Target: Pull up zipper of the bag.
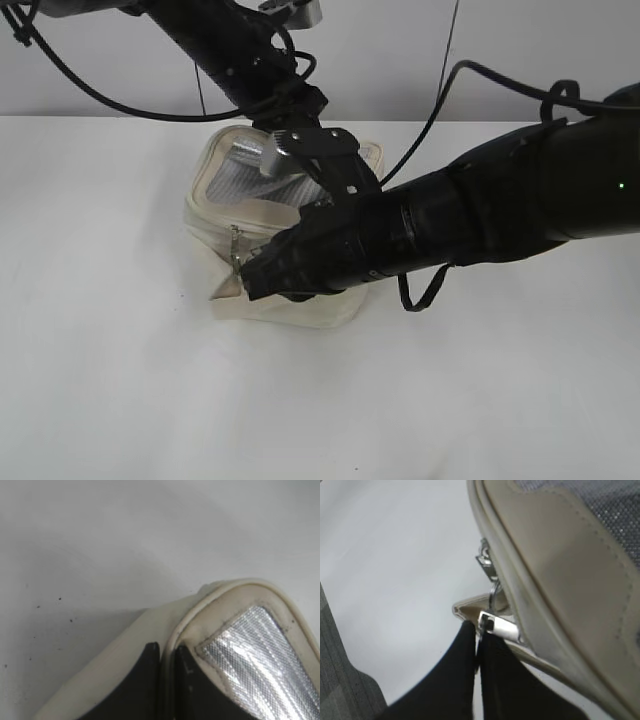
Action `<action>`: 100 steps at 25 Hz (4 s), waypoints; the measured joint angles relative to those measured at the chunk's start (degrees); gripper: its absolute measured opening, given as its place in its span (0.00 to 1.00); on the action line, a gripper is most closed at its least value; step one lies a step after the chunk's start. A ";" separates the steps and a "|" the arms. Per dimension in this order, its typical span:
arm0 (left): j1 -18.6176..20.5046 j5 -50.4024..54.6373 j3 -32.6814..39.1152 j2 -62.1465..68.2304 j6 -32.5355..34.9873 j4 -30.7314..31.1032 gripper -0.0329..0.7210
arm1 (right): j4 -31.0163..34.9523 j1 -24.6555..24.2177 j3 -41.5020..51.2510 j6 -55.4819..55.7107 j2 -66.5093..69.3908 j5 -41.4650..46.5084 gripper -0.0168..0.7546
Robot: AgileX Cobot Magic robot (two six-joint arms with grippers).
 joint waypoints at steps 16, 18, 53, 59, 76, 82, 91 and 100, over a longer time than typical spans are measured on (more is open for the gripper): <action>-0.10 -7.17 0.17 0.06 -10.61 0.14 0.10 | -59.60 -0.96 -1.38 59.44 -5.87 -0.67 0.03; -0.27 -7.54 0.17 0.12 -10.74 0.14 0.10 | -63.28 -0.96 -1.38 61.77 -6.61 0.20 0.03; 2.00 -7.73 4.10 -7.89 -11.95 0.35 0.41 | -72.90 -15.66 -7.30 69.25 -15.72 24.75 0.70; 2.83 -15.88 25.53 -25.69 -11.95 2.51 0.40 | -73.69 -19.63 4.15 72.56 -30.62 26.07 0.69; 3.42 -1.08 73.66 -112.45 -38.20 30.02 0.40 | -88.30 -19.70 21.74 79.97 -85.08 41.88 0.70; 3.42 7.53 76.66 -128.01 -38.67 35.53 0.44 | -89.78 -19.70 24.65 81.99 -101.45 40.80 0.77; 3.42 -1.75 81.14 -126.44 -33.47 28.85 0.49 | -90.56 -19.70 24.87 82.94 -105.85 40.71 0.78; 3.42 -1.98 81.14 -126.44 -33.05 28.78 0.49 | -90.78 -19.70 24.87 82.94 -105.85 40.71 0.78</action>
